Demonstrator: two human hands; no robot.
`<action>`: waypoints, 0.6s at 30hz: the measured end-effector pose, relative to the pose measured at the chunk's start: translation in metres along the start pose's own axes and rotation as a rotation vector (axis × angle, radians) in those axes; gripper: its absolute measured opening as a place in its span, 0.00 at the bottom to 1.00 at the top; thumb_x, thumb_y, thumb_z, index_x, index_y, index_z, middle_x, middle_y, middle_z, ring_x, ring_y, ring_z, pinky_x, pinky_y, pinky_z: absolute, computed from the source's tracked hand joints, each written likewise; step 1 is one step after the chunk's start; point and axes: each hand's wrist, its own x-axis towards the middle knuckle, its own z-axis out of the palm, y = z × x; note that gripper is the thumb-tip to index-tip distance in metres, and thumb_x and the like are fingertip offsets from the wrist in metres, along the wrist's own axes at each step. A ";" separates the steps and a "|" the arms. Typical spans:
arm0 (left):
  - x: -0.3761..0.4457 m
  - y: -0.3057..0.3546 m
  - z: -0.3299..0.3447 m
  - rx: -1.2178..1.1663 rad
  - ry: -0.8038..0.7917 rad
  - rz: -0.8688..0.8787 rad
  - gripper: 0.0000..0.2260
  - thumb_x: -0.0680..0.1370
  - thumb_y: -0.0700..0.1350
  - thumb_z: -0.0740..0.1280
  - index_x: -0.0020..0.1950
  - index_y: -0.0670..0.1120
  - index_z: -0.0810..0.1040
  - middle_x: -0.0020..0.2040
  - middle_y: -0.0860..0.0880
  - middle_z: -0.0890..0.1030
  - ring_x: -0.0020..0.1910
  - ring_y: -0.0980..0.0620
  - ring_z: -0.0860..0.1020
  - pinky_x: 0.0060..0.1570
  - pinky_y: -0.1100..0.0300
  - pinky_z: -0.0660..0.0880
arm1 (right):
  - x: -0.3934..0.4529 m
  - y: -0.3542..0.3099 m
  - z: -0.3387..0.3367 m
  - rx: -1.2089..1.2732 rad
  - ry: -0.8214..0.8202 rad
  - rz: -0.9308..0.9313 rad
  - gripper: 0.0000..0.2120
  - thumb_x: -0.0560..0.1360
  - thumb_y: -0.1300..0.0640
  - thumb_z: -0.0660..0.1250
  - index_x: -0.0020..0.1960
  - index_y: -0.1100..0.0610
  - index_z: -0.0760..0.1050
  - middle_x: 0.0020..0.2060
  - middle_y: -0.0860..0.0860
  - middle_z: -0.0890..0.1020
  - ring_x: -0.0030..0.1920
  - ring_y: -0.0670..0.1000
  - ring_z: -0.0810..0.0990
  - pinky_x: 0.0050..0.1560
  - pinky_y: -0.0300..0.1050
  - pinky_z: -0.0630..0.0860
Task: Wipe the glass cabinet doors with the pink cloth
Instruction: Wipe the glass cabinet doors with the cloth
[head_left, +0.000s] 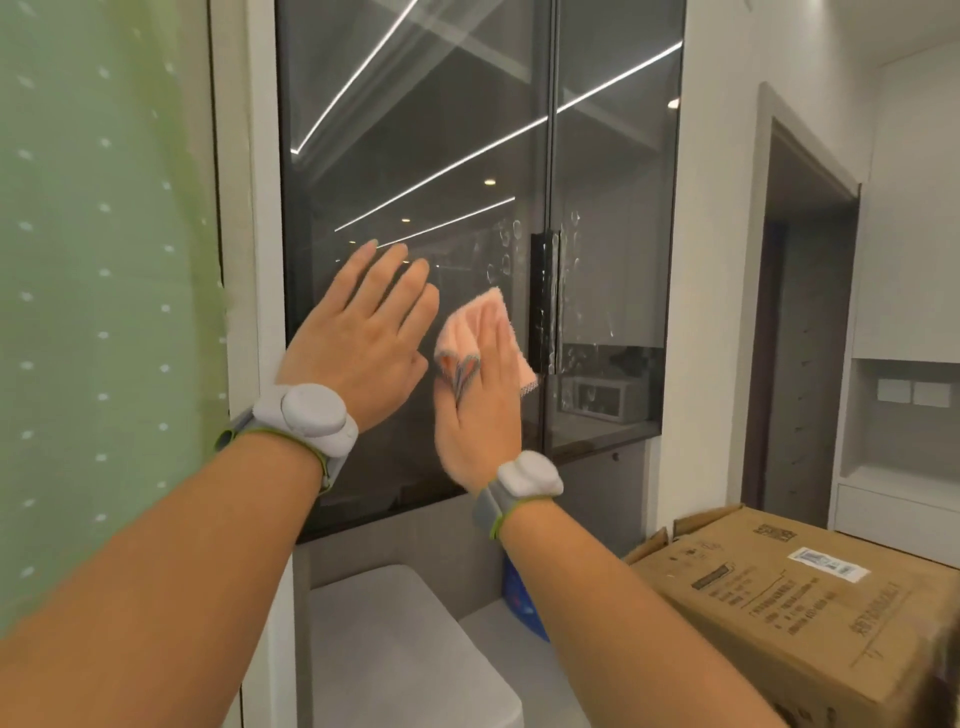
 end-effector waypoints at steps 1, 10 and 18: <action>-0.001 0.002 0.000 0.017 -0.005 -0.008 0.24 0.81 0.48 0.60 0.75 0.36 0.70 0.77 0.36 0.70 0.79 0.34 0.65 0.81 0.38 0.55 | -0.009 0.005 0.002 0.010 0.024 0.022 0.36 0.81 0.45 0.55 0.83 0.57 0.46 0.83 0.49 0.51 0.84 0.48 0.46 0.83 0.54 0.49; -0.002 0.005 -0.003 0.094 -0.052 -0.152 0.31 0.82 0.51 0.55 0.81 0.34 0.61 0.81 0.34 0.61 0.82 0.31 0.55 0.80 0.32 0.45 | 0.041 -0.020 -0.001 -0.235 0.260 -0.031 0.30 0.79 0.41 0.55 0.78 0.51 0.58 0.75 0.52 0.72 0.72 0.58 0.71 0.68 0.58 0.68; 0.000 0.004 0.000 0.054 -0.013 -0.136 0.28 0.82 0.46 0.55 0.80 0.33 0.63 0.80 0.33 0.63 0.82 0.30 0.57 0.81 0.35 0.51 | 0.083 -0.033 -0.001 -0.028 0.125 -0.244 0.30 0.84 0.53 0.60 0.81 0.61 0.55 0.81 0.58 0.61 0.82 0.57 0.58 0.81 0.60 0.58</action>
